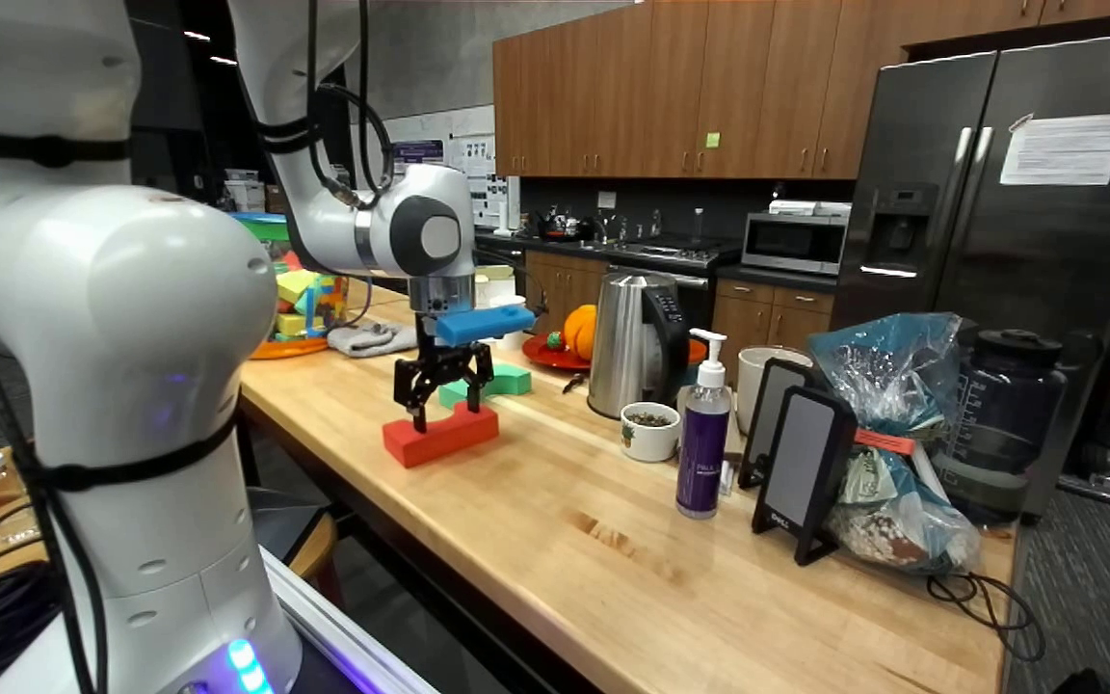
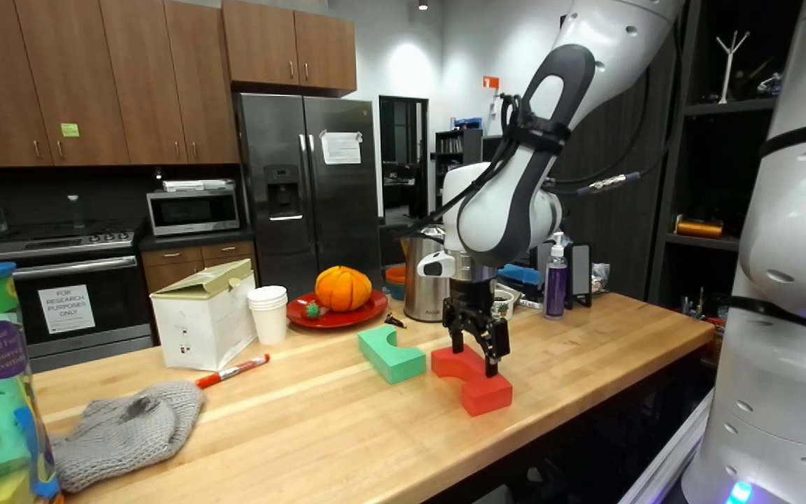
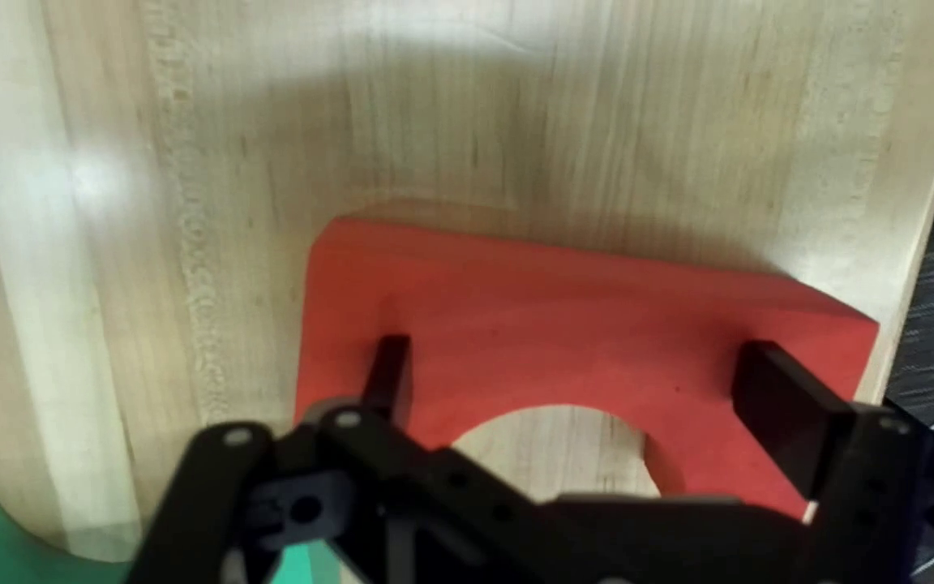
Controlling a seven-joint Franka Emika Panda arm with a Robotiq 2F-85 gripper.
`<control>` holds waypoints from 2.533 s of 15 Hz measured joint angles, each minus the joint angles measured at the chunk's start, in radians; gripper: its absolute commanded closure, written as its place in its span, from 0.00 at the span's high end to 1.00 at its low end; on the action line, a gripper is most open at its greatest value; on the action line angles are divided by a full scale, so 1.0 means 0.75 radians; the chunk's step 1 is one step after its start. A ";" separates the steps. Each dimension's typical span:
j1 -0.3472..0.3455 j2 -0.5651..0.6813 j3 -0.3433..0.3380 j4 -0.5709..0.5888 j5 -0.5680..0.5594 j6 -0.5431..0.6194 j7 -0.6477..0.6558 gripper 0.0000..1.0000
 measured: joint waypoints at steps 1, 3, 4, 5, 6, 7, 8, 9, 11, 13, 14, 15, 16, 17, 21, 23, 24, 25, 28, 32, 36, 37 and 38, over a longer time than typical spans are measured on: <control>-0.004 -0.001 -0.006 0.000 0.000 -0.003 0.000 1.00; -0.011 -0.002 -0.015 0.000 0.000 -0.007 0.000 1.00; -0.015 -0.002 -0.018 0.000 -0.002 -0.008 0.005 1.00; -0.020 -0.002 -0.020 0.000 -0.016 -0.008 0.021 1.00; -0.025 -0.002 -0.022 0.000 -0.034 -0.008 0.039 1.00; -0.029 -0.002 -0.022 0.000 -0.055 -0.008 0.060 1.00; -0.034 -0.002 -0.022 -0.001 -0.079 -0.008 0.083 1.00; -0.037 -0.001 -0.022 -0.001 -0.106 -0.008 0.108 1.00; -0.040 0.000 -0.022 -0.001 -0.159 -0.008 0.159 1.00; -0.041 0.001 -0.022 0.000 -0.211 -0.008 0.211 1.00; -0.041 0.002 -0.022 0.000 -0.235 -0.008 0.237 1.00; -0.041 0.003 -0.022 0.001 -0.259 -0.008 0.264 1.00; -0.041 0.004 -0.022 0.002 -0.279 -0.008 0.286 1.00; -0.041 0.005 -0.022 0.003 -0.295 -0.009 0.306 1.00; -0.041 0.015 -0.021 0.017 -0.334 -0.022 0.353 1.00; -0.041 0.022 -0.021 0.027 -0.368 -0.029 0.389 1.00; -0.041 0.026 -0.021 0.032 -0.390 -0.030 0.410 1.00; -0.041 0.030 -0.021 0.037 -0.412 -0.030 0.432 1.00; -0.041 0.043 -0.021 0.055 -0.479 -0.032 0.494 1.00; -0.045 0.072 -0.021 0.100 -0.651 -0.036 0.640 1.00; -0.046 0.115 -0.021 0.169 -0.827 -0.055 0.792 1.00; -0.046 0.128 -0.021 0.188 -0.860 -0.058 0.818 1.00; -0.046 0.141 -0.021 0.205 -0.884 -0.062 0.838 1.00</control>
